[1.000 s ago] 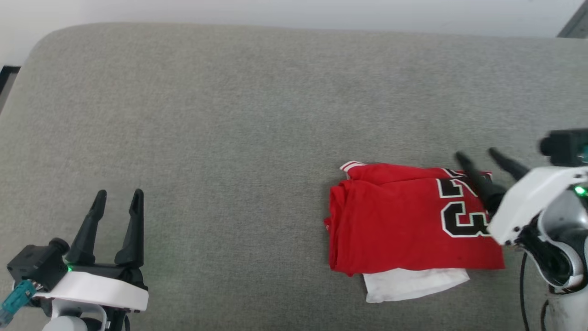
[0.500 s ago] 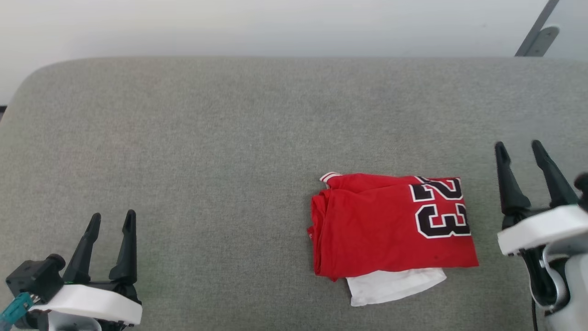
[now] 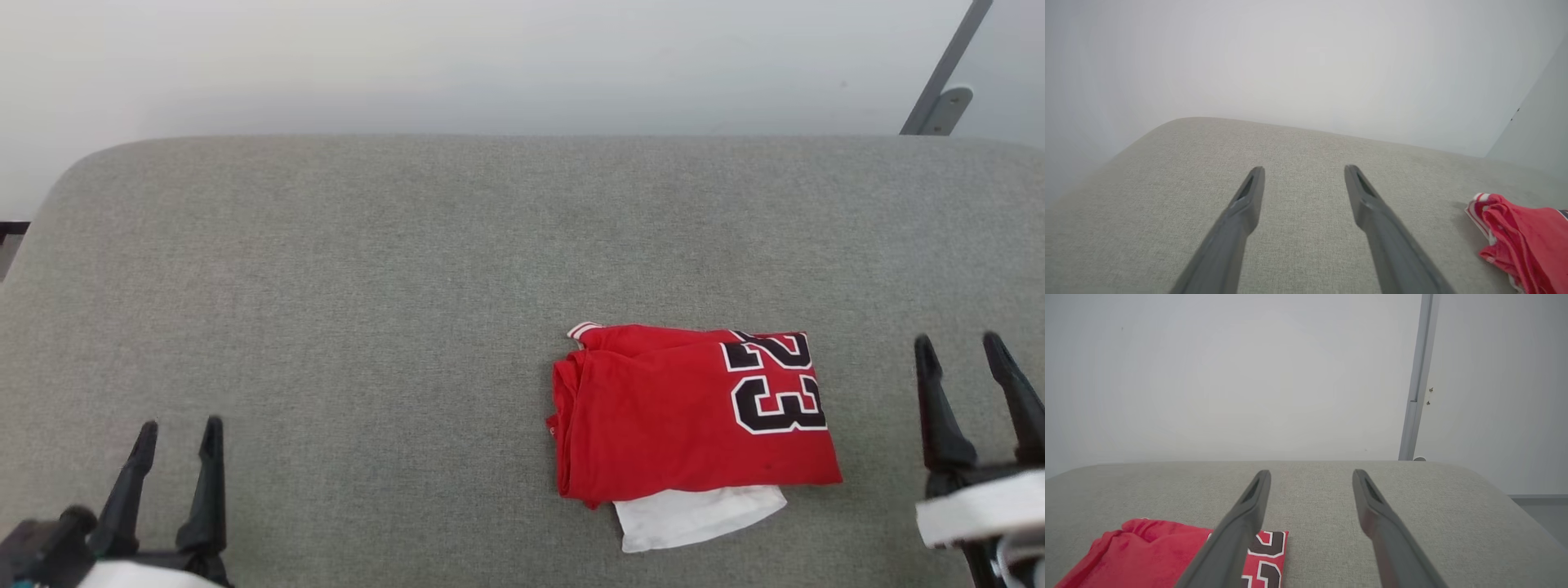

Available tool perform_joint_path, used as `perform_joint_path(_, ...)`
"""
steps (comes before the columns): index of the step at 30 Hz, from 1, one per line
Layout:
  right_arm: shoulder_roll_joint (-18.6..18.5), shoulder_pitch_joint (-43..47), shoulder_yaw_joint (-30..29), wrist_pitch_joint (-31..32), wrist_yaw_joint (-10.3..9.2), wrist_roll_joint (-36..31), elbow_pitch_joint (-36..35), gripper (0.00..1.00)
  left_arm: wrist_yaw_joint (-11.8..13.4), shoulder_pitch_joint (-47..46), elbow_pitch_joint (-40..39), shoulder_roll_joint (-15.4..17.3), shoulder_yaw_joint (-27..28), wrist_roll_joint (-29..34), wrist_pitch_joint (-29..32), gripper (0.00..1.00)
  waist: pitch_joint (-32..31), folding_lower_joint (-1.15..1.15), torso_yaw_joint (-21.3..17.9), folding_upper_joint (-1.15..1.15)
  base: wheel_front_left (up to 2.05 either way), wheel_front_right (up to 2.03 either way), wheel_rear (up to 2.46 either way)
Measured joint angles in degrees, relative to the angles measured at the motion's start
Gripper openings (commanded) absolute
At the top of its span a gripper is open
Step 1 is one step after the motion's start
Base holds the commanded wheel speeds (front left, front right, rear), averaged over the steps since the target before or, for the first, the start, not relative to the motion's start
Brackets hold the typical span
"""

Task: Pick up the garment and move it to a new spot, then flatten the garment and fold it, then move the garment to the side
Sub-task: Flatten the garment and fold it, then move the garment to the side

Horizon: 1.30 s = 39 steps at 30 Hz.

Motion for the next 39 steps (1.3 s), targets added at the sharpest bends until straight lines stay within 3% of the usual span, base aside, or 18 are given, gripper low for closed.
perform_joint_path(11, 2.1, 5.56, -3.83, 1.75, 0.0, -0.38, -7.19, 1.0, 0.0, 3.93, -3.83, -1.57, 3.21, 0.86, 0.0, 1.0, 0.94, 0.0, 0.18, 0.0, 0.0, 0.0, 0.0)
perform_joint_path(25, 2.34, 4.68, -2.33, 6.14, 0.0, -0.86, -8.76, 1.0, 0.0, 2.22, -4.21, -1.18, 2.54, 0.34, -0.01, 1.0, 3.1, 0.0, 1.09, 0.0, 0.0, 0.0, 0.0)
perform_joint_path(31, -1.89, 2.5, 1.65, 22.01, 0.0, -1.22, -8.99, 1.0, 0.0, -0.66, -4.59, -0.98, 1.65, -0.55, -0.01, 1.0, 5.92, 0.0, 1.75, 0.0, 0.0, 0.0, 0.0)
perform_joint_path(36, -6.82, -0.24, 4.47, 38.39, 0.0, -0.49, -13.26, 1.0, 0.0, -2.96, -4.25, -0.96, 0.47, -1.56, 0.0, 1.0, 9.35, 0.0, 2.0, 0.0, 0.0, 0.0, 0.0)
perform_joint_path(39, -7.67, -3.29, 4.09, 47.64, -0.01, 0.74, -15.86, 1.0, 0.0, -4.8, -4.08, -0.92, -0.21, -2.31, 0.0, 1.0, 11.67, 0.0, 2.31, 0.0, 0.0, 0.0, 0.0)
